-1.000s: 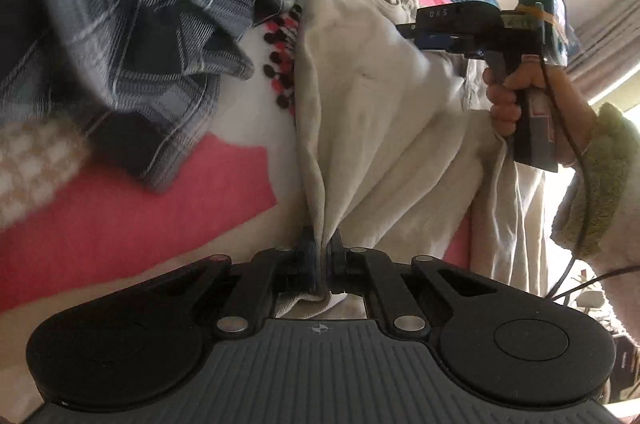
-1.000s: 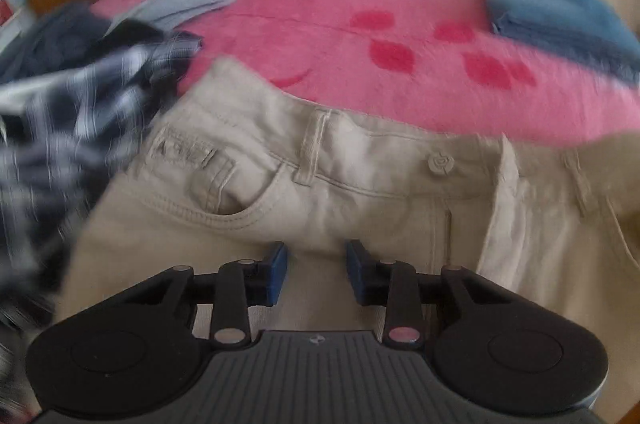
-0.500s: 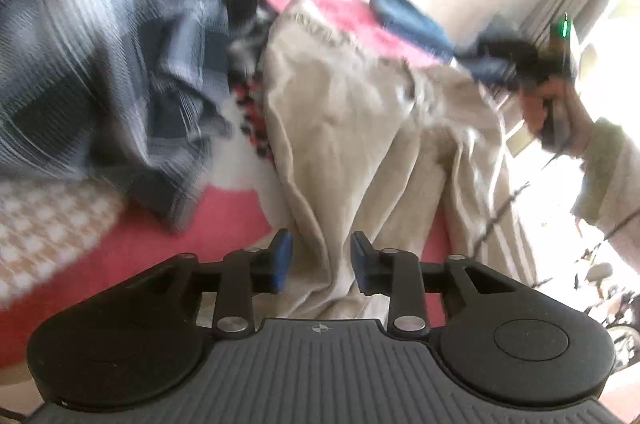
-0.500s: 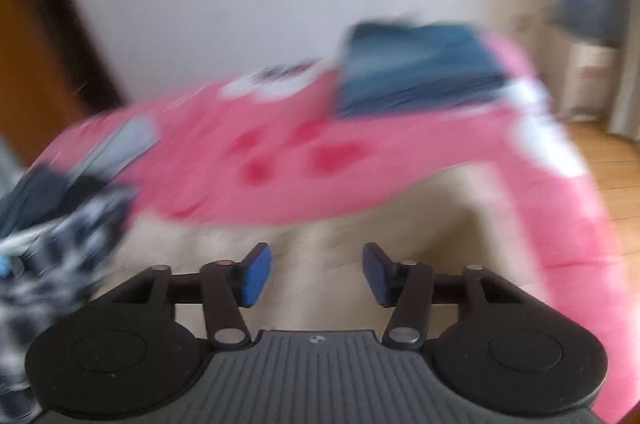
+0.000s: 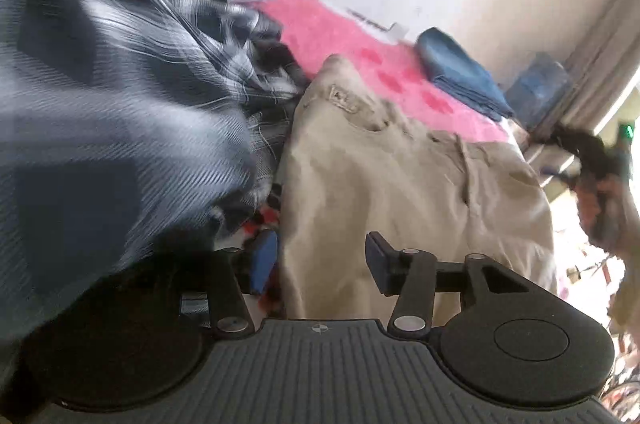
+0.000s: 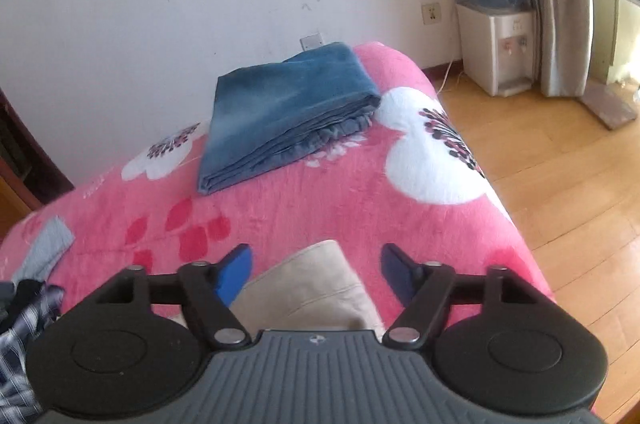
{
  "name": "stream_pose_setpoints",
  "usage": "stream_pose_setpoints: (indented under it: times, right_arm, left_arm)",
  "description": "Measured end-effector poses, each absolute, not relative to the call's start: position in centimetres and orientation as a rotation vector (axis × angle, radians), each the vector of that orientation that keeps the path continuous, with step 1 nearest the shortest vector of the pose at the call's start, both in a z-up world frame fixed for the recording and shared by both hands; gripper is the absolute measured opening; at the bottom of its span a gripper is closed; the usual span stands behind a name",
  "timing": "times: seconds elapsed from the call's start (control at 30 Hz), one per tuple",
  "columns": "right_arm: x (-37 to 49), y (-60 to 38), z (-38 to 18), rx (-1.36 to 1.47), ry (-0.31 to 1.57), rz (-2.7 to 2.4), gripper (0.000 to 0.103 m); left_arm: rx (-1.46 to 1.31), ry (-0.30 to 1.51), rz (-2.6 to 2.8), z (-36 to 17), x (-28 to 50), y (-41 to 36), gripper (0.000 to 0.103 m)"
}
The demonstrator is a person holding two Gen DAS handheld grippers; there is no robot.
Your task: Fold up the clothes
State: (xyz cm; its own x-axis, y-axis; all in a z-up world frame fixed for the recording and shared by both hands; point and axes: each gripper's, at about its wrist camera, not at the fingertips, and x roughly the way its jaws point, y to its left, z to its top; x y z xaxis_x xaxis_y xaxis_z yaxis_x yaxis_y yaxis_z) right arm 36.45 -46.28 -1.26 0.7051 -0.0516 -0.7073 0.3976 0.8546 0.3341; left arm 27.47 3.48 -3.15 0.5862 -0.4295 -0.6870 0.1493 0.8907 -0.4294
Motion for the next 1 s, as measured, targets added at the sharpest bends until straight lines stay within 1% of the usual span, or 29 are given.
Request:
stream_pose_setpoints:
  times: [0.1, 0.17, 0.2, 0.23, 0.37, 0.43, 0.6, 0.73, 0.9, 1.0]
  right_arm:
    - [37.1, -47.9, -4.0, 0.6, 0.905, -0.262, 0.076]
    - [36.9, -47.9, -4.9, 0.629, 0.925, -0.239, 0.074]
    - [36.7, -47.7, -4.9, 0.607, 0.916, -0.221, 0.068]
    - [36.7, -47.4, -4.9, 0.594, 0.915, -0.2, 0.064]
    - [36.8, -46.8, -5.3, 0.566, 0.935, -0.16, 0.063]
    - [36.8, -46.7, -5.3, 0.56, 0.936, -0.157, 0.063]
    - [36.2, -47.2, -5.4, 0.616, 0.933, -0.126, 0.06]
    - [35.8, -47.1, -5.6, 0.618, 0.93, -0.098, 0.059]
    - [35.5, -47.3, -6.0, 0.632, 0.91, -0.087, 0.059]
    - [35.3, -47.3, -6.1, 0.624, 0.902, -0.074, 0.058]
  left_arm:
    - [-0.349, 0.873, -0.332, -3.7, 29.6, 2.4, 0.049]
    - [-0.356, 0.837, -0.309, -3.8, 30.4, 2.0, 0.048]
    - [-0.354, 0.832, -0.317, -3.8, 30.8, 1.6, 0.048]
    - [-0.339, 0.82, -0.326, -3.8, 31.3, 1.1, 0.048]
    - [-0.22, 0.755, -0.334, -3.8, 34.0, -1.4, 0.048]
    - [-0.141, 0.756, -0.308, -4.1, 35.3, -2.4, 0.048]
    - [-0.057, 0.771, -0.294, -4.5, 36.9, -3.5, 0.048]
    - [-0.126, 0.736, -0.291, -3.8, 38.1, -2.6, 0.048]
    - [-0.204, 0.857, -0.41, -5.3, 41.5, -2.1, 0.048]
    - [-0.215, 0.796, -0.5, -5.2, 41.0, -1.8, 0.048]
